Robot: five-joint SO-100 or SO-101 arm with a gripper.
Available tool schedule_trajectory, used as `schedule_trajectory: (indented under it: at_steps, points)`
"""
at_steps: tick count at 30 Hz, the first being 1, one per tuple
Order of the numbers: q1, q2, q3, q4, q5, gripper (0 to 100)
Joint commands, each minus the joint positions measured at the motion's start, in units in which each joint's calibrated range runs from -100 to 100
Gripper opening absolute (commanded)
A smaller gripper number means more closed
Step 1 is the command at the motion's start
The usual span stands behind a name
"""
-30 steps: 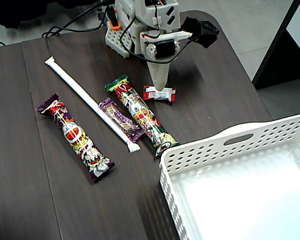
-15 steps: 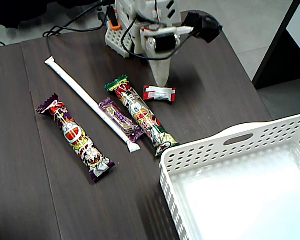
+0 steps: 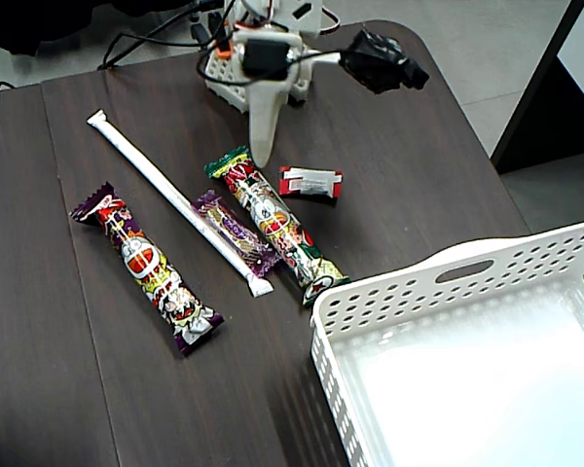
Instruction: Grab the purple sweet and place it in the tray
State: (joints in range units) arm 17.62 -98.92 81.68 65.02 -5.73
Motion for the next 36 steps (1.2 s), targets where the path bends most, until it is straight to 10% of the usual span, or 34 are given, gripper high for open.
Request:
schedule_trajectory:
  at_steps: [1,19,36]
  points:
    - [1.9,4.2,-8.2,-1.1,-1.0,1]
    - [7.9,70.4,-55.9,8.4,-1.4,1]
    - [13.9,90.3,-81.4,18.6,-7.5,1]
